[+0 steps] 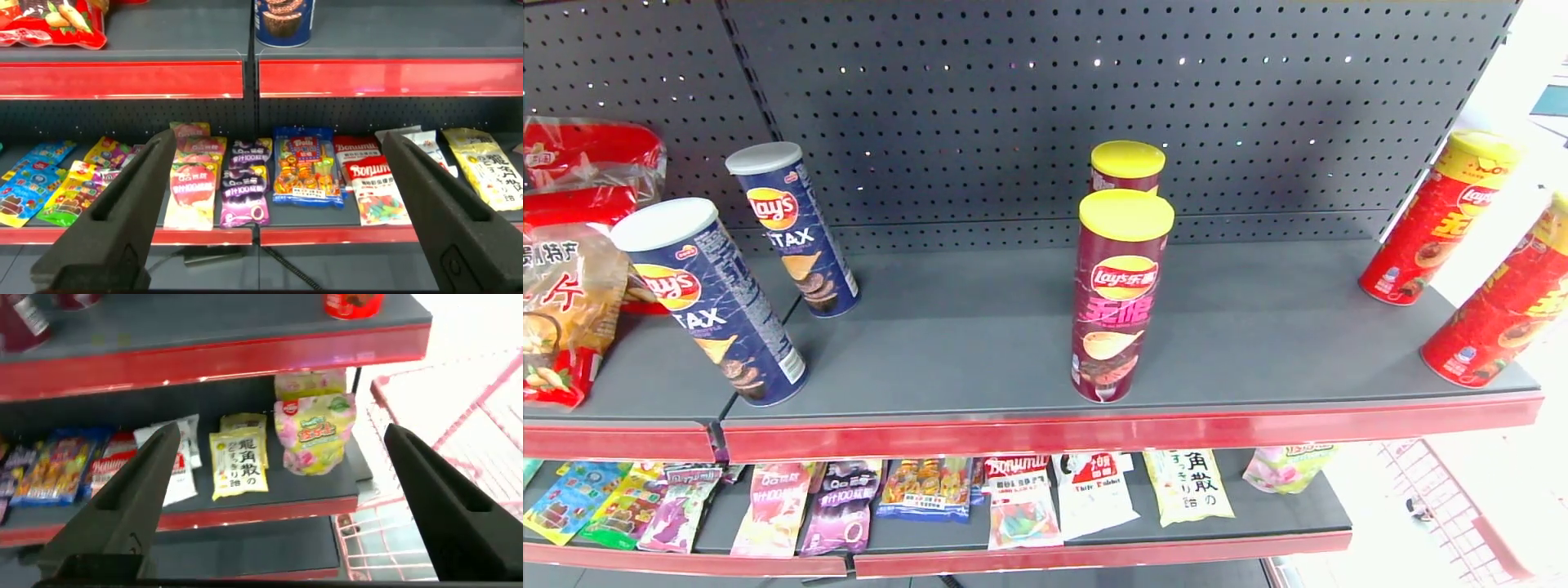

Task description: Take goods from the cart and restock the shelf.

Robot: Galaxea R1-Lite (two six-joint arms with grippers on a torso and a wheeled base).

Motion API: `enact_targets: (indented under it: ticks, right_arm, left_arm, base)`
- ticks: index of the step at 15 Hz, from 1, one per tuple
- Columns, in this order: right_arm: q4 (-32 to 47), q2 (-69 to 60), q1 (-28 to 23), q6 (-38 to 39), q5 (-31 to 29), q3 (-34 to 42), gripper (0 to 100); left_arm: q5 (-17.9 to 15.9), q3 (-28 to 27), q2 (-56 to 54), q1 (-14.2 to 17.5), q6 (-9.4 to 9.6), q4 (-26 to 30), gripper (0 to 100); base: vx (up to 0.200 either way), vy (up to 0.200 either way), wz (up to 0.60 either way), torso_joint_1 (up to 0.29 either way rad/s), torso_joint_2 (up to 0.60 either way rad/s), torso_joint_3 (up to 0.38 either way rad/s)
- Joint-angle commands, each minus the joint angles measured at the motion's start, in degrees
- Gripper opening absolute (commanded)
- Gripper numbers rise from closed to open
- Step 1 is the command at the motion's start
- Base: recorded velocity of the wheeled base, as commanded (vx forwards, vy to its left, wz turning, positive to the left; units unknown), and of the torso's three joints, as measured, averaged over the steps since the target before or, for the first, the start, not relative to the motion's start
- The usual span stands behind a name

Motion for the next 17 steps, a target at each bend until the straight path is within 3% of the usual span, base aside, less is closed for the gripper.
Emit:
enact_targets:
  ticks: [1,6,13,17]
  right_arm:
    - [-0.1,-0.7,-0.2,-1.9,-0.7,0.2,100]
    - [-0.1,-0.7,-0.2,-0.4,-2.8,0.3,100]
    - [-2.5,-0.8,-0.1,-5.5,2.6,2.5,100]
    - [-2.4,-0.8,-0.1,-3.9,2.5,2.5,100]
  left_arm:
    - [0.0,0.0,0.0,0.0,-0.01,0.0,100]
    - [0.0,0.0,0.0,0.0,-0.01,0.1,100]
    - [0.0,0.0,0.0,0.0,-0.01,0.0,100]
    - [0.0,0.0,0.0,0.0,-0.01,0.0,100]
  base:
    - [0.0,0.0,0.0,0.0,0.0,0.0]
    - [0.0,0.0,0.0,0.0,0.0,0.0]
    - [0.0,0.0,0.0,0.0,0.0,0.0]
    - [0.0,0.0,0.0,0.0,0.0,0.0]
